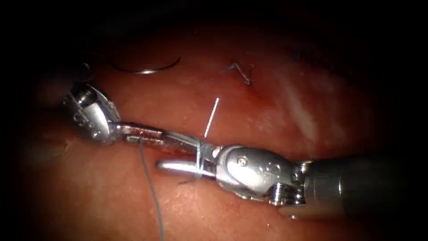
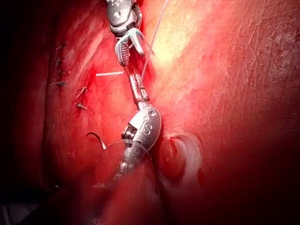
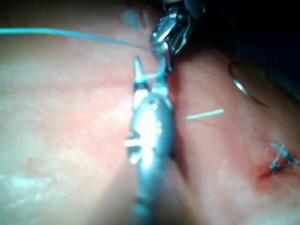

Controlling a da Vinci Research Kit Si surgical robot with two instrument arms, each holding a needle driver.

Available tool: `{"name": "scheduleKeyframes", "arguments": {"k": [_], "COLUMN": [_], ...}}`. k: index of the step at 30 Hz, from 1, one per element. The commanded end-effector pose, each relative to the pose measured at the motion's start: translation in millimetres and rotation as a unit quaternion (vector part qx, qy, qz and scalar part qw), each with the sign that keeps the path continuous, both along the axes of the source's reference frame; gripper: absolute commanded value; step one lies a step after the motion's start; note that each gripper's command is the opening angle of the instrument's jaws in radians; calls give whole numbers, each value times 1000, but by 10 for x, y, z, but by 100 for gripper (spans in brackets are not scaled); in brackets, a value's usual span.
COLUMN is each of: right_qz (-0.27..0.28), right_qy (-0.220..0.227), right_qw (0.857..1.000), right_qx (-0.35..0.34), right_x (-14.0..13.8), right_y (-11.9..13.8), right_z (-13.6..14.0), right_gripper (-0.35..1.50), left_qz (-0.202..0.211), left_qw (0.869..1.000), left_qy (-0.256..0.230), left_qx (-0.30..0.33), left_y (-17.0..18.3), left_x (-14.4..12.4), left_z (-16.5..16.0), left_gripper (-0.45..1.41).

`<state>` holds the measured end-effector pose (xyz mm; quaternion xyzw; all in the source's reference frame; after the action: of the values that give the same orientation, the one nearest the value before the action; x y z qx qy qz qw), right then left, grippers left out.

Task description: Wound Closure

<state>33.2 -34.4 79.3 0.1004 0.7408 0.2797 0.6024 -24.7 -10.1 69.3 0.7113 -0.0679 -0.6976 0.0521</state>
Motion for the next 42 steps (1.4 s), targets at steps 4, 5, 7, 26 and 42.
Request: {"name": "scheduleKeyframes", "arguments": {"k": [4, 5, 7, 26, 42], "right_qz": [9, 10, 15, 68, 83], "right_qy": [0, -1, -3, -27, -46], "right_qw": [1000, 1000, 1000, 996, 994], "right_qx": [6, 9, 12, 54, 61], "right_x": [3, 2, 1, 8, 4], "right_y": [1, 1, 1, -3, -1], "right_z": [7, 8, 8, 11, 21], "right_gripper": [34, 34, 34, 51, 78], "left_qz": [4, 5, 8, 15, 22], "left_qw": [1000, 1000, 1000, 1000, 1000], "left_qy": [6, 8, 12, 21, 19], "left_qx": [-3, -4, -5, -10, -11], "left_y": [-6, -8, -12, -23, -28], "left_x": [-5, -6, -8, -57, -59], "left_z": [6, 6, 7, -3, -7], "left_gripper": [-45, -45, -45, -45, -45]}}
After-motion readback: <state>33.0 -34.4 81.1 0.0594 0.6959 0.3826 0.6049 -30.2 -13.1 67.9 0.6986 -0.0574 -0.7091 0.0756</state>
